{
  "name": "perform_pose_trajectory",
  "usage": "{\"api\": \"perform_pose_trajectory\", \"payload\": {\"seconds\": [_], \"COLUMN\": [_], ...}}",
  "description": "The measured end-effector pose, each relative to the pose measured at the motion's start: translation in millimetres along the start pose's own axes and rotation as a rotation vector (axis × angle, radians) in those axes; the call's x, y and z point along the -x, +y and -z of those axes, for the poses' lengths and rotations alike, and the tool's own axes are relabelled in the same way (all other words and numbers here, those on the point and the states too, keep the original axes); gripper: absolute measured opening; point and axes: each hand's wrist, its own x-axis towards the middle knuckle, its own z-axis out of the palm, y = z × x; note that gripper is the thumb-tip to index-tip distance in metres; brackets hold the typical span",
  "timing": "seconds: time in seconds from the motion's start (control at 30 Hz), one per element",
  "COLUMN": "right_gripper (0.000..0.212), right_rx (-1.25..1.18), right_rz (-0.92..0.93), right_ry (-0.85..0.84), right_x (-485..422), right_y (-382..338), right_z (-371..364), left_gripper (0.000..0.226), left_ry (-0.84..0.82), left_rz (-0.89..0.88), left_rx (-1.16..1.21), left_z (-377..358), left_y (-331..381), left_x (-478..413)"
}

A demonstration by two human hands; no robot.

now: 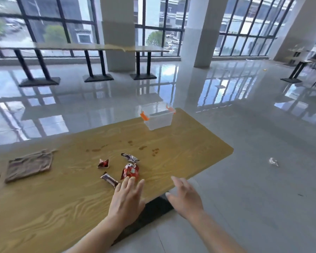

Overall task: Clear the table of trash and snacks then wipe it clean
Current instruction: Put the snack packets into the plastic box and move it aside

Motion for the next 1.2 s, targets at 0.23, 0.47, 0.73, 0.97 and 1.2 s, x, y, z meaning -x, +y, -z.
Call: {"api": "perform_pose_trajectory", "payload": {"seconds": [0.23,0.47,0.73,0.97,1.2], "right_gripper": [0.065,0.065,0.063,0.063,0.062], "right_rx": [0.011,0.031,0.028,0.026,0.037], "right_rz": [0.076,0.086,0.069,0.046,0.093], "right_ry": [-0.063,-0.126,-0.169,-0.103,-0.078], "right_x": [-67.9,-120.3,-176.8,-289.7,-424.2], "right_y": [-84.5,-128.8,-120.1,-65.3,-4.4], "right_z": [-34.6,-55.2,-59.5,-15.7,36.3], "left_gripper": [0.061,0.064,0.064,0.064,0.064], "left_ry": [0.041,-0.002,-0.071,-0.032,0.028], "left_rz": [0.118,0.146,0.184,0.187,0.246], "left_rx": [0.059,0.074,0.078,0.055,0.038], "left_z": [10.4,5.3,-13.8,-14.0,-9.6], "left_y": [-87.5,-136.0,-145.0,-119.6,-74.7], "left_x": [-16.4,-40.9,-73.4,-173.0,-316.4]}}
